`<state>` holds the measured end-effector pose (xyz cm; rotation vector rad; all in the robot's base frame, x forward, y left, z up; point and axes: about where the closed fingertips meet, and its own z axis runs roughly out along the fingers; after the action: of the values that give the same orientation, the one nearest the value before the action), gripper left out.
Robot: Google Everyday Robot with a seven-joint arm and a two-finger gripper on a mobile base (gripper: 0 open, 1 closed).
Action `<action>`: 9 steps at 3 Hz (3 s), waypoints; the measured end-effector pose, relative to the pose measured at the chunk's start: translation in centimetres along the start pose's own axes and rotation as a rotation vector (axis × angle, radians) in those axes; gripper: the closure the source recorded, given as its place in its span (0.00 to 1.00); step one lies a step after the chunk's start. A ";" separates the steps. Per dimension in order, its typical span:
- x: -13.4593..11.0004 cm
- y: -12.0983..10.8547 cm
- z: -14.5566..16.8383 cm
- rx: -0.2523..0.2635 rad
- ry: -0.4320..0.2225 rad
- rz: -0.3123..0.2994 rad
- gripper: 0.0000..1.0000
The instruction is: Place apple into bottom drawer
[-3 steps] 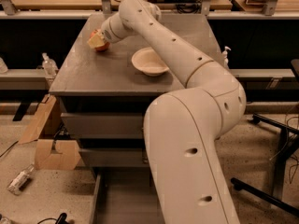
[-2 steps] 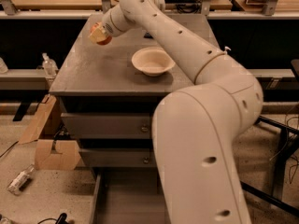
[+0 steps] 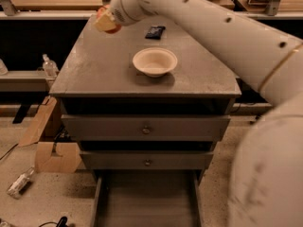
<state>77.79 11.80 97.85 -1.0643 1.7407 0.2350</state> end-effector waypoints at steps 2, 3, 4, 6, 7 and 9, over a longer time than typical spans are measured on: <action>-4.9 -2.0 -19.0 0.340 -0.179 -0.049 1.00; -3.5 1.5 -26.9 0.429 -0.179 -0.053 1.00; 2.6 7.4 -29.7 0.424 -0.142 0.134 1.00; 5.0 7.9 -29.0 0.416 -0.100 0.138 1.00; 5.5 8.6 -27.2 0.375 -0.120 0.160 1.00; 15.8 16.8 -17.8 0.118 -0.151 0.274 1.00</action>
Offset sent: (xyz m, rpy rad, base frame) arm -0.2701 -0.1192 -0.1481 -0.0299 0.0533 -0.4616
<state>52.33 2.44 87.18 -0.7034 1.7369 0.3687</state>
